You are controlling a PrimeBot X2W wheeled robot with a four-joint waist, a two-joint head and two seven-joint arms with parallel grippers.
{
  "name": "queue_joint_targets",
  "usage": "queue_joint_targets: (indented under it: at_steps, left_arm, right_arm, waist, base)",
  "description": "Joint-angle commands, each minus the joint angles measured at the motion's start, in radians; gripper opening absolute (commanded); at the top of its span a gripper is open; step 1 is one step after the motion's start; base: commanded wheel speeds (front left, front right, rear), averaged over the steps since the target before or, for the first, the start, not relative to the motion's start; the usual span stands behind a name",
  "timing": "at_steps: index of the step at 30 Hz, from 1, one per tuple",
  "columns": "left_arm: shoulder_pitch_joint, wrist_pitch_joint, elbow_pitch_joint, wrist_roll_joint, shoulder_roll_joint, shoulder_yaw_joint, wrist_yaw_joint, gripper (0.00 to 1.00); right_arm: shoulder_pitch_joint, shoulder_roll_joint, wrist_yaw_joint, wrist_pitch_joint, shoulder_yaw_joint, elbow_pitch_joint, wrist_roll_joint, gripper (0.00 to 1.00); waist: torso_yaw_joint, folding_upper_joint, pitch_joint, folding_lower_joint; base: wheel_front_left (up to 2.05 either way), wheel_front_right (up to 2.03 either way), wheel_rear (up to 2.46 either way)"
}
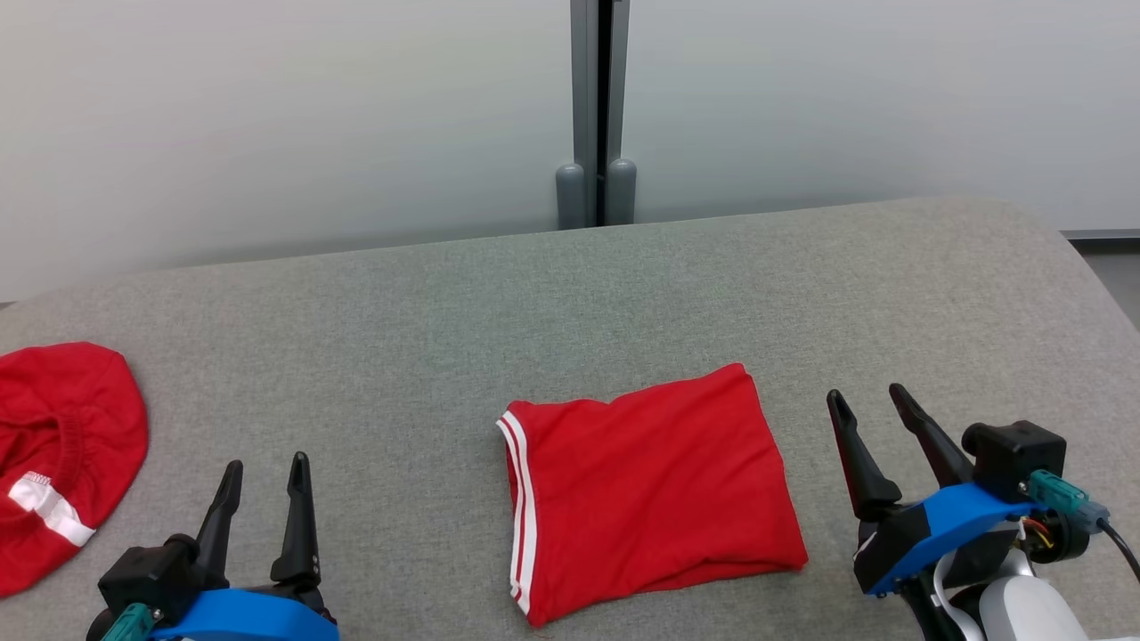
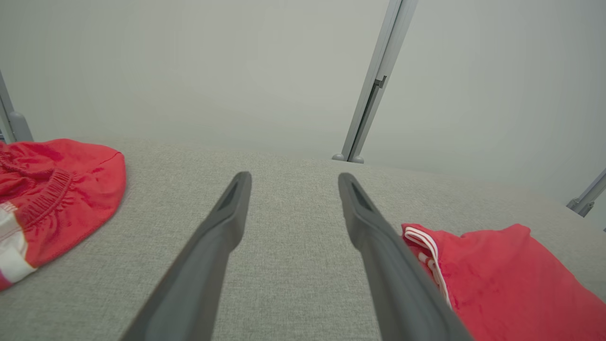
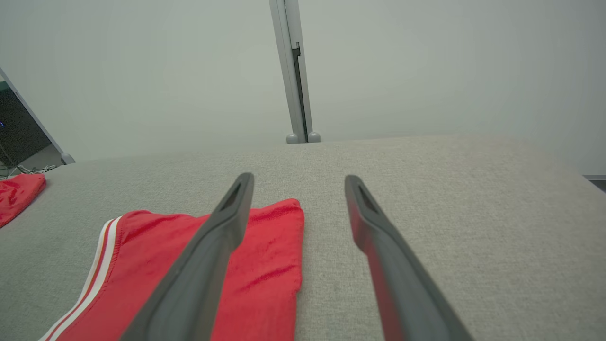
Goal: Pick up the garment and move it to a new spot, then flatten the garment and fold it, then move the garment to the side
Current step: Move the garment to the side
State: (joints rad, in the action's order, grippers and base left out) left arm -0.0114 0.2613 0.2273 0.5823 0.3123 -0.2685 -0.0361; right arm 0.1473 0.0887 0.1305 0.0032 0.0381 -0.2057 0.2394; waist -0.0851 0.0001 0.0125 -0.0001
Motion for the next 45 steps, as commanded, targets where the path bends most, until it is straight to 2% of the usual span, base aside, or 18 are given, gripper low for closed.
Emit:
queue_joint_targets:
  at_steps: [1,6,13,18,26,31,32,33,35,38,45]
  left_arm:
    - [0.004,0.001,-0.006,0.003,0.004,0.000,-0.006,1.00]
    - [-0.007,-0.004,-0.019,0.002,0.006,-0.003,-0.011,1.00]
    - [-0.035,-0.009,-0.039,-0.005,0.009,-0.011,-0.012,1.00]
    - [-0.076,-0.021,-0.045,-0.029,0.012,-0.037,-0.004,1.00]
    - [-0.142,-0.020,-0.033,-0.045,0.000,-0.056,0.008,1.00]
    - [-0.158,-0.013,-0.028,-0.043,-0.002,-0.049,0.007,1.00]
    - [-0.157,-0.011,-0.030,-0.043,-0.001,-0.047,0.006,1.00]
    - [-0.156,-0.011,-0.032,-0.043,-0.001,-0.046,0.004,1.00]
    - [-0.154,-0.009,-0.034,-0.043,0.000,-0.043,0.005,1.00]
    - [-0.153,-0.005,-0.042,-0.043,0.000,-0.038,0.002,1.00]
    - [-0.169,-0.002,-0.081,-0.052,0.027,-0.009,-0.006,1.00]
  right_arm:
    - [-0.011,-0.003,0.001,0.003,-0.004,-0.001,0.007,1.00]
    - [-0.003,-0.012,0.001,0.037,0.000,-0.005,0.017,1.00]
    - [0.093,-0.031,0.001,0.227,-0.023,-0.057,0.024,1.00]
    - [0.178,-0.036,0.001,0.376,-0.044,-0.177,-0.015,1.00]
    - [0.268,-0.038,0.001,0.459,-0.081,-0.367,-0.087,1.00]
    - [0.288,-0.043,0.002,0.490,-0.005,-0.444,-0.042,1.00]
    - [0.294,-0.045,0.002,0.491,0.014,-0.450,-0.042,0.40]
    - [0.300,-0.046,0.002,0.493,0.036,-0.451,-0.038,0.00]
    - [0.315,-0.041,0.003,0.478,0.080,-0.436,-0.033,0.00]
    - [0.350,0.017,0.002,0.462,0.166,-0.399,-0.017,0.00]
    - [0.494,0.232,0.000,0.457,0.375,-0.303,0.003,0.00]
  waist:
    - [0.001,-0.0001,0.001,0.0001]
    - [0.006,-0.0001,0.009,0.0001]
    - [0.021,-0.0001,0.048,0.0001]
    - [0.056,-0.0001,0.091,0.0001]
    - [0.105,-0.0001,0.147,0.0001]
    - [0.105,-0.0001,0.160,0.0001]
    - [0.102,-0.0001,0.163,0.0001]
    - [0.098,-0.0001,0.165,0.0001]
    - [0.087,-0.0001,0.170,0.0001]
    - [0.063,-0.0001,0.180,0.0001]
    - [-0.043,-0.0001,0.240,0.0001]
  base:
    - [0.00,0.00,0.00]
    - [0.00,0.00,0.00]
    - [0.00,0.00,0.00]
    - [0.00,0.00,0.00]
    - [0.00,0.00,0.00]
    - [0.00,0.00,0.00]
    - [0.00,0.00,0.00]
    - [0.00,0.00,0.00]
    - [0.00,0.00,0.00]
    - [0.00,0.00,0.00]
    - [0.00,0.00,0.00]
